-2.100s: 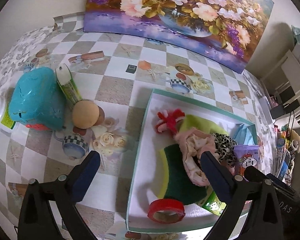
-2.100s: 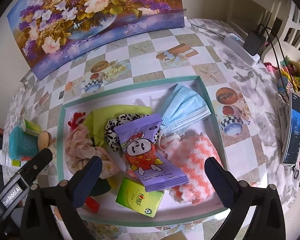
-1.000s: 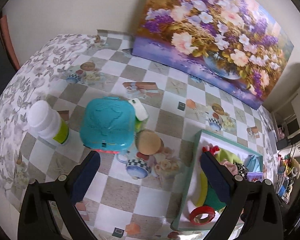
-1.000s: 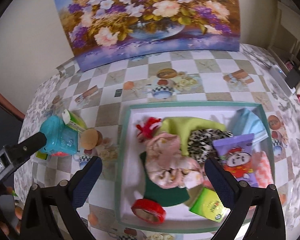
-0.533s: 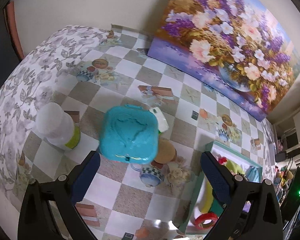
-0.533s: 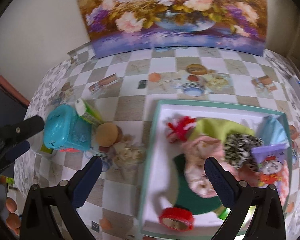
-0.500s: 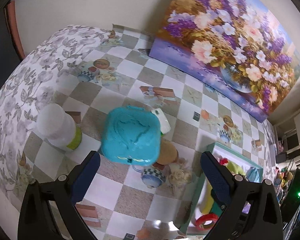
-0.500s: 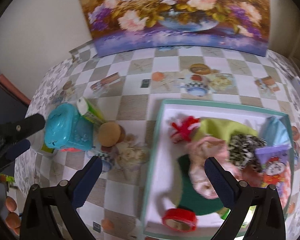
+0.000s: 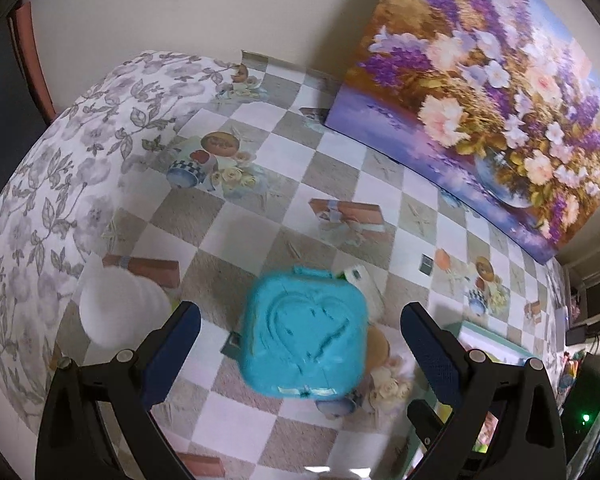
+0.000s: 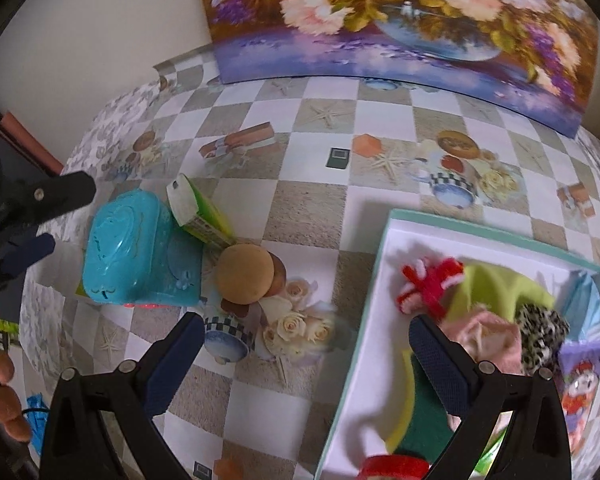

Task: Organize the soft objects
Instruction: 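Withdraw both grippers from the tray toward the tan ball and teal box, then grasp the tan ball with the right gripper while the left gripper approaches the white-green box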

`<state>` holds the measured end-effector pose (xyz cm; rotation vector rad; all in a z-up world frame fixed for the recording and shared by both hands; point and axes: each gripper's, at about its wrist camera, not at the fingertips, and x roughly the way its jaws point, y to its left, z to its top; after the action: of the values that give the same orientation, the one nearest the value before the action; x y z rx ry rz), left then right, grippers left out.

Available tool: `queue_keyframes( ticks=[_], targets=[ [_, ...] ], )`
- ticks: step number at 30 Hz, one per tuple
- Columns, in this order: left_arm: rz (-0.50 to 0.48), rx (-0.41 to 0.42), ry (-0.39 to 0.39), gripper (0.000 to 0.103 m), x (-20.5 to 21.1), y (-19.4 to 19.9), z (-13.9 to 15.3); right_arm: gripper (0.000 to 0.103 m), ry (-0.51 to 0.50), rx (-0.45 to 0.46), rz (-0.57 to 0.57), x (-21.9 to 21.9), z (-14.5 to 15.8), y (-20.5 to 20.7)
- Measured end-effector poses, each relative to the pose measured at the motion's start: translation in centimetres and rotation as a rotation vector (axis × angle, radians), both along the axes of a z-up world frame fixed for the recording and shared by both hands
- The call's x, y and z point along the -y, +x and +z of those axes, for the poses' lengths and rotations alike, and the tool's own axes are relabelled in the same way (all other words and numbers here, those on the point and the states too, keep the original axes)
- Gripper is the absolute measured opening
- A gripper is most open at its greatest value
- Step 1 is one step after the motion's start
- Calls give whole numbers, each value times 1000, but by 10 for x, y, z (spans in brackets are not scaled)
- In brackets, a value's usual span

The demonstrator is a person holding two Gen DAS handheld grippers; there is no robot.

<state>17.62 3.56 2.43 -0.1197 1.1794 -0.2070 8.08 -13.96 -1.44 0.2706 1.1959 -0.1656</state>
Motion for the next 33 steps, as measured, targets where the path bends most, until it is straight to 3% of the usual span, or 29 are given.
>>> queue_keyframes(
  ticks=[9,18,33],
  targets=[
    [-1,-40,-26,100,-2,26,-16,102,-34,-25,109,-16,-16,30],
    [-45,-46,42,100,1,35,-22,90,-38,-55,219,-31,-37,48],
    [-36,-86,11,100,-3,37,-30,75,-64,-88,294,-51,-53,53]
  ],
)
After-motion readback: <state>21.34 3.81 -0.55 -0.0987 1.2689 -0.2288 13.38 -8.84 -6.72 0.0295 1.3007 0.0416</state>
